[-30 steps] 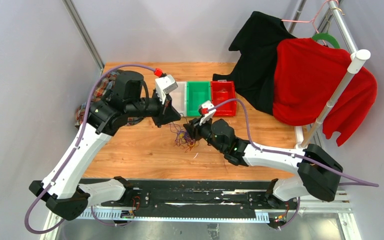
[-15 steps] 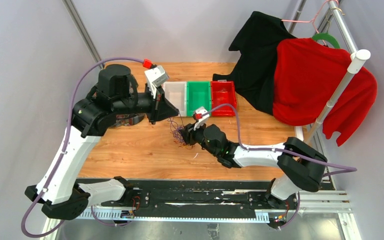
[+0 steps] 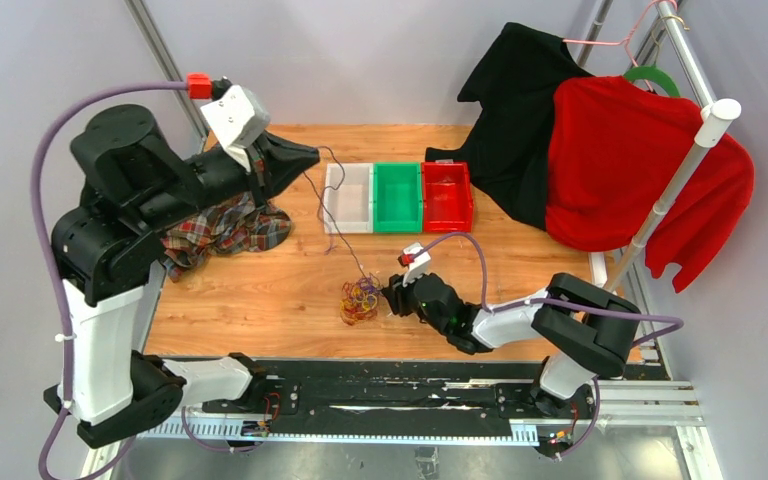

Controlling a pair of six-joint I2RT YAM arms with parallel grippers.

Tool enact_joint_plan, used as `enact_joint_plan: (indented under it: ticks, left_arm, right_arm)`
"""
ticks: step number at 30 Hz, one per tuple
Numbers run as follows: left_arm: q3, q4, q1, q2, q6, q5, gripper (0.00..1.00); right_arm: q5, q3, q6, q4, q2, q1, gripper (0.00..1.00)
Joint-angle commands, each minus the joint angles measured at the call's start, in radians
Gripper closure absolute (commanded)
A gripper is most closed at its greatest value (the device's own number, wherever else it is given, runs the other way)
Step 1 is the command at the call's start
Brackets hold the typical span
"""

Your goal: Untangle the cables

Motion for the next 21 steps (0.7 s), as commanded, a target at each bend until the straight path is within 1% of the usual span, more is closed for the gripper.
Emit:
enact_joint_plan:
  ticks: [1,5,8,10,12,13,16,19,21]
  left_arm:
    - [0.109,0.025,-0.006,0.023,0.147,-0.142,1.00]
    - [0.175,0.025,-0.006,0.045,0.196,-0.196,1.00]
    - [0.138,0.025,-0.005,0.028,0.193,-0.166,1.00]
    - [0.116,0.025,-0.005,0.024,0.186,-0.161,1.00]
    - [0.101,0.024,-0.006,0.025,0.185,-0.154,1.00]
    - [0.096,0.024,-0.006,0.025,0.185,-0.148,1.00]
    - [0.080,0.025,-0.006,0.026,0.182,-0.134,1.00]
    - [0.073,0.025,-0.006,0.027,0.177,-0.126,1.00]
    - [0.072,0.024,-0.006,0.024,0.177,-0.122,1.00]
  right_arm:
    - [0.027,-0.035,0.016,0.023,-0.010,0.015,0.67]
    - [0.034,-0.040,-0.008,-0.002,-0.046,0.024,0.70]
    - [0.060,-0.015,-0.073,-0.047,-0.149,0.045,0.66]
    - [0.066,0.050,-0.129,-0.130,-0.197,0.063,0.63]
    - [0.043,0.122,-0.175,-0.196,-0.220,0.075,0.58]
    - [0.028,0.144,-0.197,-0.213,-0.224,0.084,0.53]
    - [-0.010,0.197,-0.243,-0.232,-0.224,0.110,0.47]
    - [-0.038,0.255,-0.276,-0.233,-0.181,0.116,0.46]
    - [-0.050,0.287,-0.299,-0.202,-0.130,0.116,0.46]
